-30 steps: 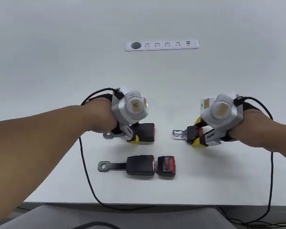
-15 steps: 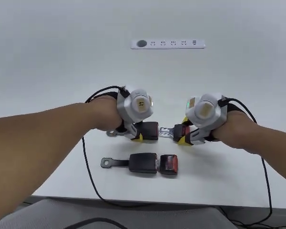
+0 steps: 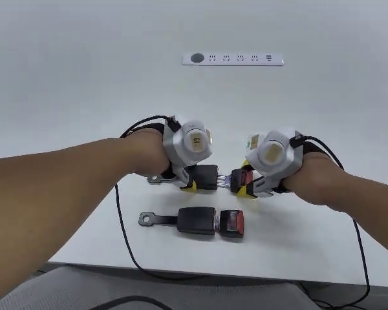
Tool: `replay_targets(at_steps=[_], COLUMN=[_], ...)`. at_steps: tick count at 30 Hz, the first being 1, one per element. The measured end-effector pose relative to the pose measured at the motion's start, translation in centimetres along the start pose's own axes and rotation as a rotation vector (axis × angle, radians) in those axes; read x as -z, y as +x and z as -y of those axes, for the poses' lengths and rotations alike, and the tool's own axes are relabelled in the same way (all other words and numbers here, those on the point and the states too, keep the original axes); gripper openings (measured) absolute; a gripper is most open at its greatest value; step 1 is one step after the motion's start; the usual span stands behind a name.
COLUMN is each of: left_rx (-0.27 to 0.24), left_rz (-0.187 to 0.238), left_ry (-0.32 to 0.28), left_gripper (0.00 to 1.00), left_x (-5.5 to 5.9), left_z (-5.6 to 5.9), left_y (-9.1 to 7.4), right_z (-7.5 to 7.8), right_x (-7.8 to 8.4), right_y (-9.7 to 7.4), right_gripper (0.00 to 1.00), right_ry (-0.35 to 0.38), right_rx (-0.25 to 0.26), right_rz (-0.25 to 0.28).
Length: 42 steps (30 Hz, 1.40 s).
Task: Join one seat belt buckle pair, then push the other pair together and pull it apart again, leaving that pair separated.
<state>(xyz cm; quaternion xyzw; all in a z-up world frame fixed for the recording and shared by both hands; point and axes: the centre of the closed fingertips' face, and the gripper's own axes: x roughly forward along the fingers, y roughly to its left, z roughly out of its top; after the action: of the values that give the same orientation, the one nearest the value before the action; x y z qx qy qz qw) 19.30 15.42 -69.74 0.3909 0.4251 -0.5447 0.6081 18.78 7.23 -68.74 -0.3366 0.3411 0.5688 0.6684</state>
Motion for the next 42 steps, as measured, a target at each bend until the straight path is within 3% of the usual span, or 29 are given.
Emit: replay_targets(at_steps=[10,13,18,25,36,42], left_rx=[0.007,0.013,0.014,0.014,0.013,0.017], left_rz=[-0.006,0.003,0.038,0.024,0.022,0.042], left_ry=[0.025,0.067,0.047,0.049,0.042,0.030], left_gripper=[0.32,0.32,0.32,0.32,0.32,0.32], left_x=[-0.1,-0.1,-0.1,-0.3,-0.1,0.0], left_z=[0.1,0.2,0.2,0.4,0.2,0.1], left_y=[0.0,0.0,0.0,-0.3,-0.1,0.0], right_z=[0.1,0.2,0.2,-0.1,0.1,0.0], right_x=[-0.2,-0.3,-0.5,-1.5,-1.4,-1.4], right_y=[0.6,0.7,0.9,1.4,1.5,1.3], right_gripper=[0.33,0.33,0.33,0.33,0.33,0.33], right_ry=[-0.001,0.000,-0.006,-0.013,-0.009,-0.013], right_rx=[-0.019,-0.026,-0.030,-0.034,-0.039,-0.035], right_rz=[0.017,0.014,0.009,0.013,0.014,0.010])
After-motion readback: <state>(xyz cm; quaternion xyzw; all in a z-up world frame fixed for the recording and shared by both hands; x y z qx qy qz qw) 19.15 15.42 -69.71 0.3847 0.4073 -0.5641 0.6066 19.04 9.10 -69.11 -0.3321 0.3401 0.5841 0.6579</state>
